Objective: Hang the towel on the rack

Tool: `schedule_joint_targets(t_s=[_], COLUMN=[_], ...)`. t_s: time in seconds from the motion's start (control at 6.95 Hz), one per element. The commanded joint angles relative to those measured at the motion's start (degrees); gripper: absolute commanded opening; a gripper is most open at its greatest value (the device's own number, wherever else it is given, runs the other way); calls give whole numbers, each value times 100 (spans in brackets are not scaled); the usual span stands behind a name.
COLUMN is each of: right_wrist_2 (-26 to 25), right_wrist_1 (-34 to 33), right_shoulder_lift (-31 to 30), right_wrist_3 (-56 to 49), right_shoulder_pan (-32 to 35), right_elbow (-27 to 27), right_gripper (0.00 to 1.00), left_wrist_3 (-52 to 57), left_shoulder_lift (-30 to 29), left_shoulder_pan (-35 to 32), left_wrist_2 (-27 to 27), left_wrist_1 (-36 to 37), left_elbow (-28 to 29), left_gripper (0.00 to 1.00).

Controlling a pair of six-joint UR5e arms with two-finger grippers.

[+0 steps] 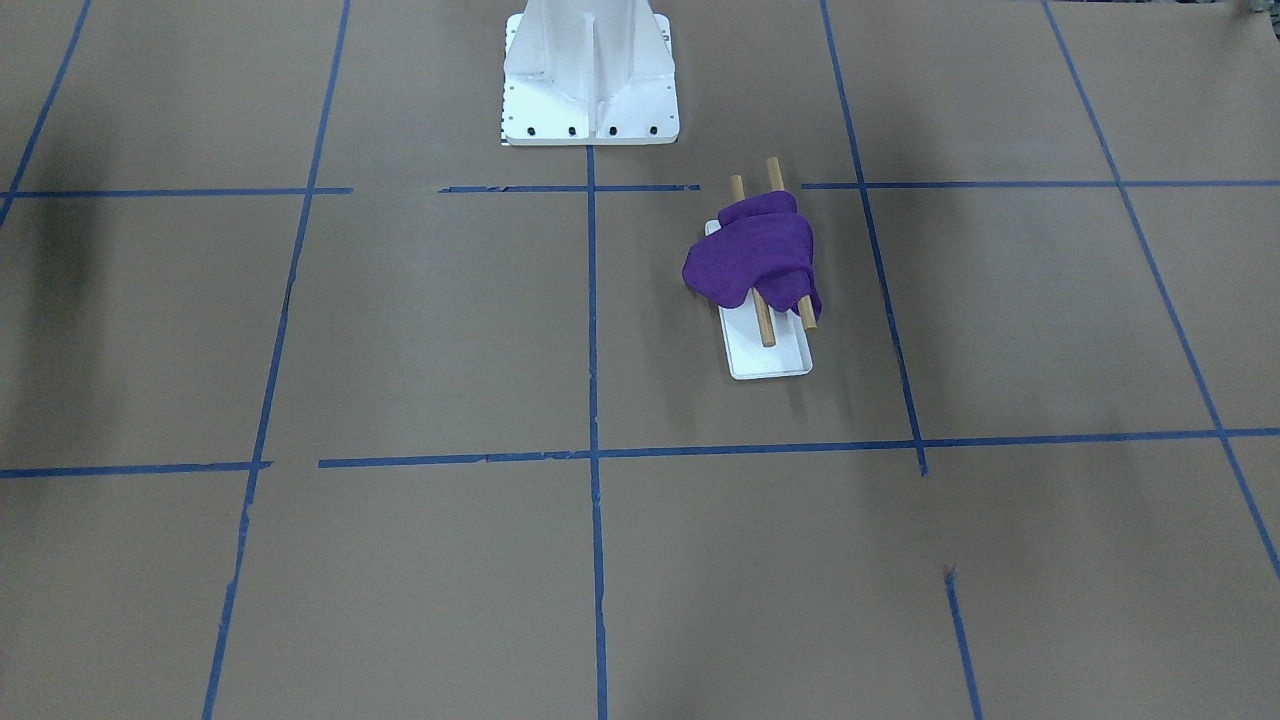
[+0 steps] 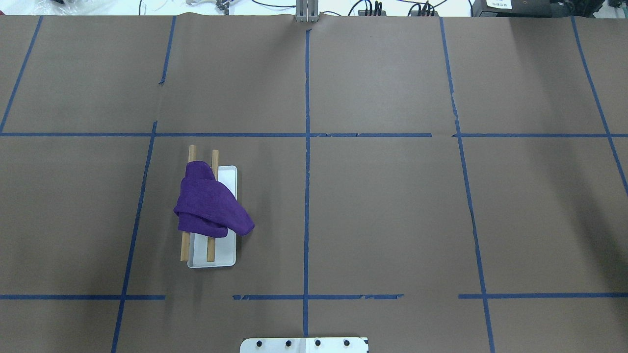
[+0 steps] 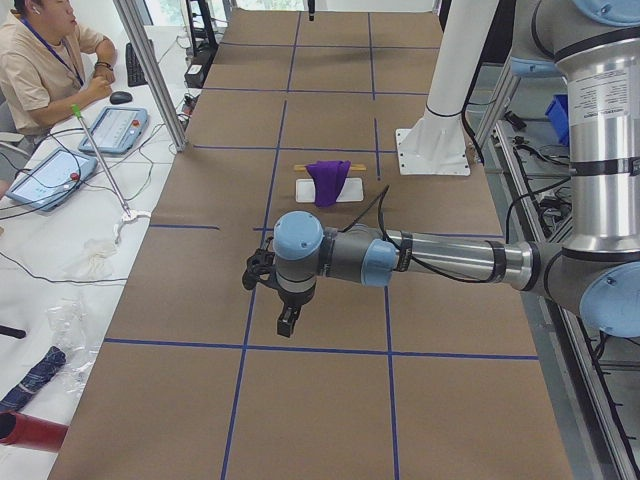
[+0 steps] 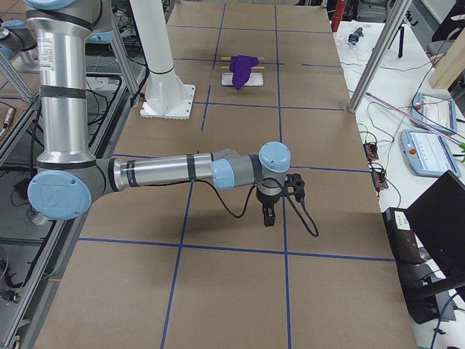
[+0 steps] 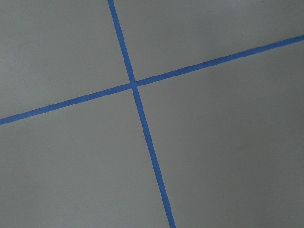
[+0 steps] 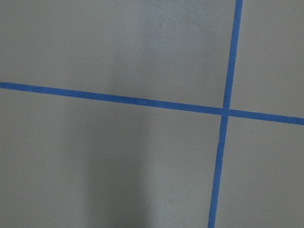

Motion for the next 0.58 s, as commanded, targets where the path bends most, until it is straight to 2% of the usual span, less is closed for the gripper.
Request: schedule_joint_targets(t_s=[0.0, 0.43], right_wrist_2=[5, 40], right_wrist_1=[0, -105], right_shoulder_lift=[-233, -496], right_wrist_3=[-42, -901], right_shoulder_pan=[16, 630], right_elbow=[175, 150], right_gripper=[100, 100], left_wrist_3=[-9, 0], left_shoulder_lift=[1, -51], left_shoulder_pan=[8, 8], left_wrist_2=[0, 0], left_wrist_1=[0, 0], left_elbow=[37, 186], left_gripper=[100, 100])
